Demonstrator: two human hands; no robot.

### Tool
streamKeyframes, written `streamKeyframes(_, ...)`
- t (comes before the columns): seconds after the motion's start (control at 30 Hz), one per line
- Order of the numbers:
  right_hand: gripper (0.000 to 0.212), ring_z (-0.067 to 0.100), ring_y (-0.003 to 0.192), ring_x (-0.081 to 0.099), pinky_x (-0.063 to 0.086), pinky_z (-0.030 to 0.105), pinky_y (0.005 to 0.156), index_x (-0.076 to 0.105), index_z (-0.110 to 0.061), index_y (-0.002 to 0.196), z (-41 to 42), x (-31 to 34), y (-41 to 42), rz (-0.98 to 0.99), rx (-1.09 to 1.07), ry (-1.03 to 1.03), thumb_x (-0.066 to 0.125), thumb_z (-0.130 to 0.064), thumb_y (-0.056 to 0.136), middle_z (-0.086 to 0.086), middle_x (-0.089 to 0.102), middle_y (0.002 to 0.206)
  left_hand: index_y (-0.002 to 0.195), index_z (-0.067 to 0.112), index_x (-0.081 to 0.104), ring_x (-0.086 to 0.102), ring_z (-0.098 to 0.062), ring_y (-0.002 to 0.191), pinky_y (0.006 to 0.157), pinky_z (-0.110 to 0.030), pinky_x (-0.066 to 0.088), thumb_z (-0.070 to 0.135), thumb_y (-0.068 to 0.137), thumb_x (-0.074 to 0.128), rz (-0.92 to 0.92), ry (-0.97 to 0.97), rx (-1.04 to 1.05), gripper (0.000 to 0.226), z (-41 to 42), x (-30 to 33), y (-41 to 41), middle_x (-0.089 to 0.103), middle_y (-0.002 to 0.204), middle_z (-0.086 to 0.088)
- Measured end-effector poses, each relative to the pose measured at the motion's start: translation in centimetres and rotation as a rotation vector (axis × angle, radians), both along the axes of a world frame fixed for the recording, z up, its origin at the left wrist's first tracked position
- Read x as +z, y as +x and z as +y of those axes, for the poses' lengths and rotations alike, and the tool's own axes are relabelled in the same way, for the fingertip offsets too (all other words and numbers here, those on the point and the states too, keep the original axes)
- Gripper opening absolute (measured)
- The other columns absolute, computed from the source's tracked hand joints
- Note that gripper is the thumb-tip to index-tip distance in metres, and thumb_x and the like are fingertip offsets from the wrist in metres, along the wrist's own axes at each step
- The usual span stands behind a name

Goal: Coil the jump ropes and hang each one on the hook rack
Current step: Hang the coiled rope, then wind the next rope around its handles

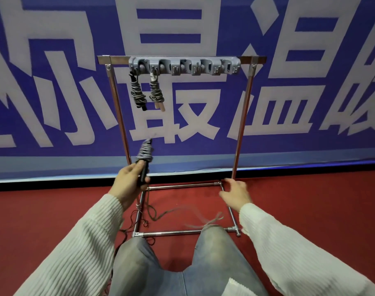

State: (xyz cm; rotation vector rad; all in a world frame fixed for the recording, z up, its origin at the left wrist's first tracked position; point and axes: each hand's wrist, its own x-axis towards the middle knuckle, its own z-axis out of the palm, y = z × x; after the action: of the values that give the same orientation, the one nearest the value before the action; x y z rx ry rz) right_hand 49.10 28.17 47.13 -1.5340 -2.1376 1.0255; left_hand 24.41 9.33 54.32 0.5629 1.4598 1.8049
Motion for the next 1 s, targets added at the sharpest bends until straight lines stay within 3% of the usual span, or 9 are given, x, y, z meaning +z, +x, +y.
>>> streamKeyframes(0.17,0.085,0.009,0.123,0.055,0.05,0.017,0.083,0.034,-0.02,0.151,-7.6,3.0,-6.2,0.677,0.622,-0.439,0.062,0.017,0.08,0.001,0.056,0.133,0.102,0.003,0.058,0.046,-0.013,0.057,0.042,-0.02,0.035,0.029,0.104,0.051,-0.084,0.068,-0.292,0.027,1.2,0.5,4.3,0.051,0.077,-0.007)
streamKeyframes(0.3,0.036,0.004,0.079,0.061,0.054,0.024,0.081,0.054,-0.018,0.105,-10.1,3.5,-7.9,0.832,0.574,-0.545,0.067,0.005,0.08,-0.009,0.066,0.085,0.102,0.003,0.057,0.04,-0.014,0.048,0.042,-0.022,0.033,0.035,0.106,0.046,-0.165,0.093,-0.426,0.034,1.0,1.4,5.1,0.048,0.069,-0.008)
streamKeyframes(0.37,0.017,0.004,0.054,0.051,0.054,0.025,0.063,0.062,-0.008,0.109,-9.6,3.8,-7.5,0.786,0.554,-0.492,0.061,0.001,0.095,-0.011,0.062,0.069,0.108,0.001,0.058,0.044,-0.012,0.05,0.042,-0.02,0.033,0.029,0.106,0.046,-0.182,0.134,-0.393,0.03,0.7,2.1,4.5,0.056,0.08,-0.011)
streamKeyframes(0.47,0.015,0.004,0.04,0.024,0.023,0.019,0.039,0.067,-0.004,0.108,-7.3,4.5,-6.1,0.695,0.491,-0.406,0.059,-0.016,0.102,-0.009,0.031,0.053,0.115,0.001,0.067,0.048,-0.009,0.055,0.048,-0.018,0.037,0.024,0.106,0.048,-0.061,0.051,-0.368,0.031,-0.1,2.7,2.8,0.07,0.098,-0.009)
streamKeyframes(0.63,0.021,0.01,0.063,0.057,0.043,0.031,0.064,0.08,-0.025,0.1,-4.5,6.4,-3.9,0.258,0.598,0.085,0.062,-0.036,0.1,0.002,0.071,0.075,0.117,0.004,0.063,0.058,-0.012,0.054,0.054,-0.022,0.044,0.029,0.108,0.049,0.564,-0.295,-0.236,0.03,-0.4,2.2,2.3,0.077,0.088,-0.012)
streamKeyframes(0.73,0.026,0.018,0.07,0.063,0.048,0.037,0.069,0.074,-0.025,0.099,-5.7,7.8,-3.5,-0.036,0.729,0.351,0.054,-0.041,0.102,0.001,0.07,0.077,0.102,0.007,0.059,0.067,-0.024,0.072,0.06,-0.031,0.043,0.037,0.104,0.052,1.095,-0.502,-0.145,0.031,0.3,1.0,2.6,0.072,0.081,-0.008)
streamKeyframes(0.87,0.027,0.029,0.089,0.065,0.046,0.039,0.072,0.063,-0.025,0.098,-7.6,11.3,-3.3,-0.382,0.937,0.853,0.044,-0.042,0.104,0.002,0.07,0.094,0.11,0.009,0.055,0.066,-0.04,0.095,0.075,-0.043,0.05,0.041,0.104,0.049,1.339,-0.617,-0.236,0.034,0.8,-0.7,4.0,0.071,0.104,-0.018)
streamKeyframes(0.93,0.019,0.018,0.085,0.064,0.044,0.034,0.069,0.069,-0.027,0.099,-7.3,13.7,-3.6,-0.378,0.979,0.845,0.055,-0.04,0.1,-0.008,0.071,0.09,0.112,0.011,0.054,0.066,-0.042,0.094,0.076,-0.045,0.052,0.042,0.104,0.046,1.448,-0.619,-0.352,0.033,0.6,-0.4,5.5,0.07,0.105,-0.019)
streamKeyframes(1.0,0.007,0.0,0.071,0.06,0.041,0.023,0.066,0.075,-0.027,0.096,-6.4,15.4,-3.7,-0.215,1.013,0.545,0.07,-0.03,0.092,-0.019,0.067,0.073,0.112,0.011,0.055,0.065,-0.039,0.093,0.076,-0.042,0.05,0.035,0.103,0.046,1.592,-0.505,-0.502,0.028,-0.1,0.3,6.8,0.068,0.104,-0.017)
